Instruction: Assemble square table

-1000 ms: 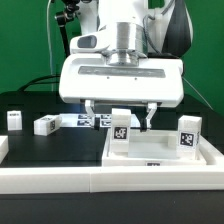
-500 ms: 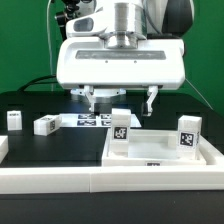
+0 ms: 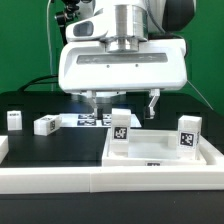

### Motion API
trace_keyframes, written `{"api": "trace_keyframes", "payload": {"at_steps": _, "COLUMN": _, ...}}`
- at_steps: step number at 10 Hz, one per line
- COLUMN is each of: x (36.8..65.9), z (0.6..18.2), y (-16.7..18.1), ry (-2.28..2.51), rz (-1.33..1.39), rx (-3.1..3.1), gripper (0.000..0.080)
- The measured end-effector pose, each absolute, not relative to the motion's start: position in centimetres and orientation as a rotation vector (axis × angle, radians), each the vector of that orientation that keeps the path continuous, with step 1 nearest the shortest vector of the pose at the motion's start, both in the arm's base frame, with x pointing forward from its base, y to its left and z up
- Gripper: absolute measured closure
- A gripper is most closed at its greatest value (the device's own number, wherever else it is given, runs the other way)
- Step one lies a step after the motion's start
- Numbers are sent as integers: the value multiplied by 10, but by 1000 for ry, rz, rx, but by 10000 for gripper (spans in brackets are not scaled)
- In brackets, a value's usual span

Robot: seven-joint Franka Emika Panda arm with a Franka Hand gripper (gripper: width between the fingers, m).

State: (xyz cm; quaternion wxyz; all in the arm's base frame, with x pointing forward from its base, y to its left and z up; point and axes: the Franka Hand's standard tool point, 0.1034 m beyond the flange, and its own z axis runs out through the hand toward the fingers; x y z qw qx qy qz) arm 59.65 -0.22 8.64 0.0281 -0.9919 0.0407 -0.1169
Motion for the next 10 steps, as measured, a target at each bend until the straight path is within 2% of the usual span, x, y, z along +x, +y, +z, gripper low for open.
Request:
{"api": "trace_keyframes", "payload": {"at_steps": 4, "x": 595, "z": 87, "y": -5, "ry": 131, "rz": 70, "rx": -3007, "gripper": 150}}
{"api": "trace_keyframes", "payload": {"at_steps": 10, "x": 604, "z": 87, "y": -8, "ry": 116, "rz": 57, "rx": -3017, "gripper": 150}}
